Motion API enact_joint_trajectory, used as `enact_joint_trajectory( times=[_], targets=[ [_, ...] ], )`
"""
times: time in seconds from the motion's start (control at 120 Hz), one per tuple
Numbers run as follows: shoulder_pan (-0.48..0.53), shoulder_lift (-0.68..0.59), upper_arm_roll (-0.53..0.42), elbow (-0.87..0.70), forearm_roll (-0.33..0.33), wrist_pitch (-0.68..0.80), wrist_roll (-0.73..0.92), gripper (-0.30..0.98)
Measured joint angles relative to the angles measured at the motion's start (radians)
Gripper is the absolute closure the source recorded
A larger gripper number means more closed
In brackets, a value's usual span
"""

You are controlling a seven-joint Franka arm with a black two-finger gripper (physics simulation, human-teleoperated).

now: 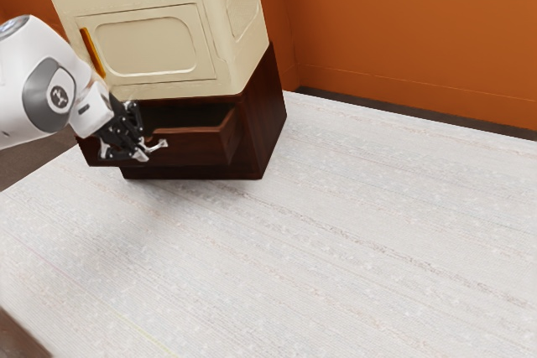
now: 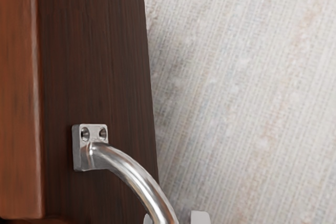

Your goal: Pull the drawer handle with one arm to open the drawer

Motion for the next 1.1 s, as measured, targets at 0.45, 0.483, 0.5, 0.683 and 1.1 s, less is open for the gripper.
enact_joint_trajectory(
  times=[0.45,0.483,0.5,0.683,1.1],
  targets=[
    [-0.016,-0.184,0.003,-0.202,0.039,0.027,0.014,0.76],
    [-0.017,-0.2,0.004,-0.217,0.042,0.029,0.014,0.76],
    [-0.017,-0.207,0.004,-0.224,0.043,0.029,0.014,0.76],
    [-0.029,-0.268,0.004,-0.28,0.063,0.036,0.014,0.76],
    [-0.037,-0.272,0.008,-0.288,0.073,0.022,0.001,0.6]
  ],
)
